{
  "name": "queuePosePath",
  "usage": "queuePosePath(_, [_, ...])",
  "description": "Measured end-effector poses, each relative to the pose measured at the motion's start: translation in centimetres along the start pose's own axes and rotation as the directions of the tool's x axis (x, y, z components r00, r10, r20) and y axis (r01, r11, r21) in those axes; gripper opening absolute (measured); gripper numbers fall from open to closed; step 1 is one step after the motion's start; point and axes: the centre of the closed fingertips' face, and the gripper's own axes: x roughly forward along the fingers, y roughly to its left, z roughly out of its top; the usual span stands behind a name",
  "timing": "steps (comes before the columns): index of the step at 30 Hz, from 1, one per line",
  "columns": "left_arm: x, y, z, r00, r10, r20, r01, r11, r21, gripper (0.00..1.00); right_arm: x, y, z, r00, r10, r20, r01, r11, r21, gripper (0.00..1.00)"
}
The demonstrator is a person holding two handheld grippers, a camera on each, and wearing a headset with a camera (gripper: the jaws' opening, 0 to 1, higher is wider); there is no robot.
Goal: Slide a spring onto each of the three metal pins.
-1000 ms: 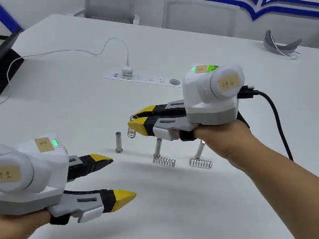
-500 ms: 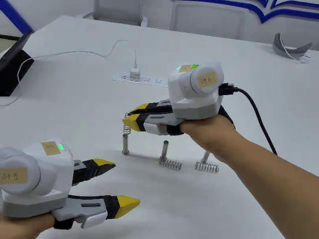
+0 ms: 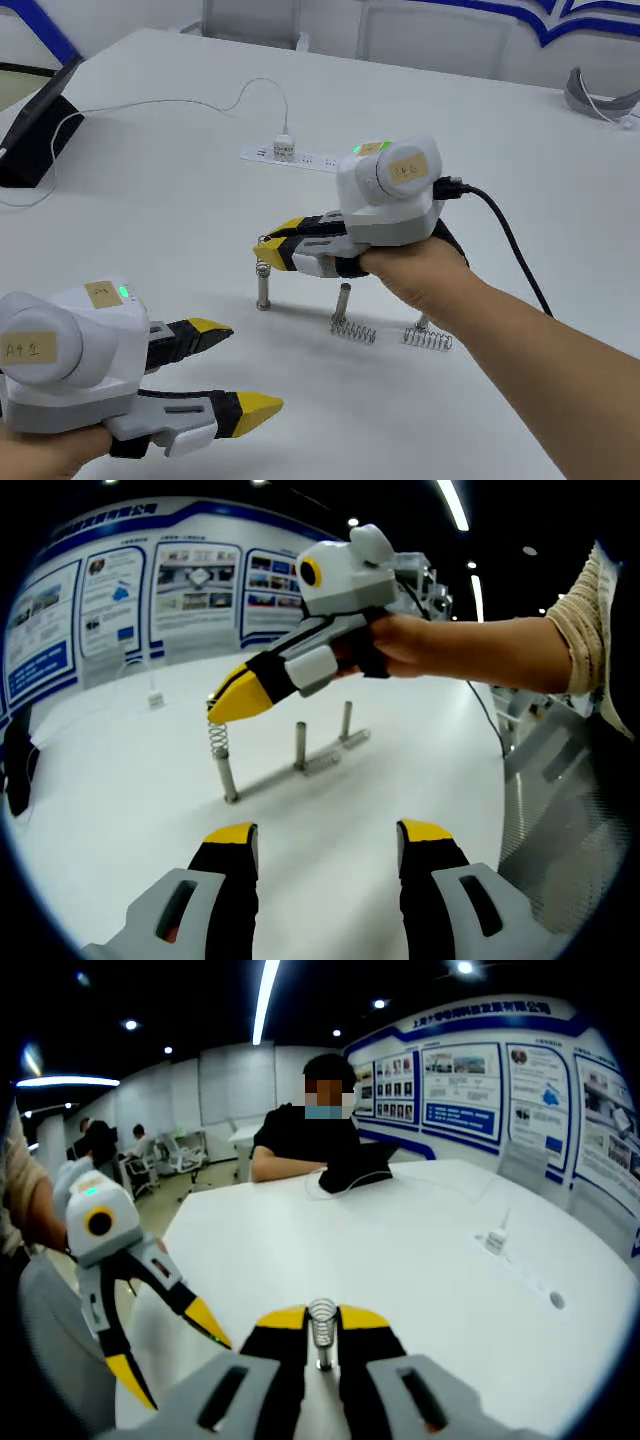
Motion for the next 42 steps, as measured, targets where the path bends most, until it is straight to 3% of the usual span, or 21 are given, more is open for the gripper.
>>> queuePosePath(22, [-0.1,0.2,0.1,0.9999,0.01,0.006,-0.01,1.0,-0.006,0.58,1.9,0.0,-3.9,0.9936,-0.014,-0.112,0.015,1.0,0.0,0.12])
queuePosePath(42, [-0.3,0.3,0.4,0.9997,0.019,0.014,-0.018,1.0,-0.009,0.58,1.5,0.2,-4.8,0.9893,-0.023,-0.144,0.023,1.0,0.002,0.15])
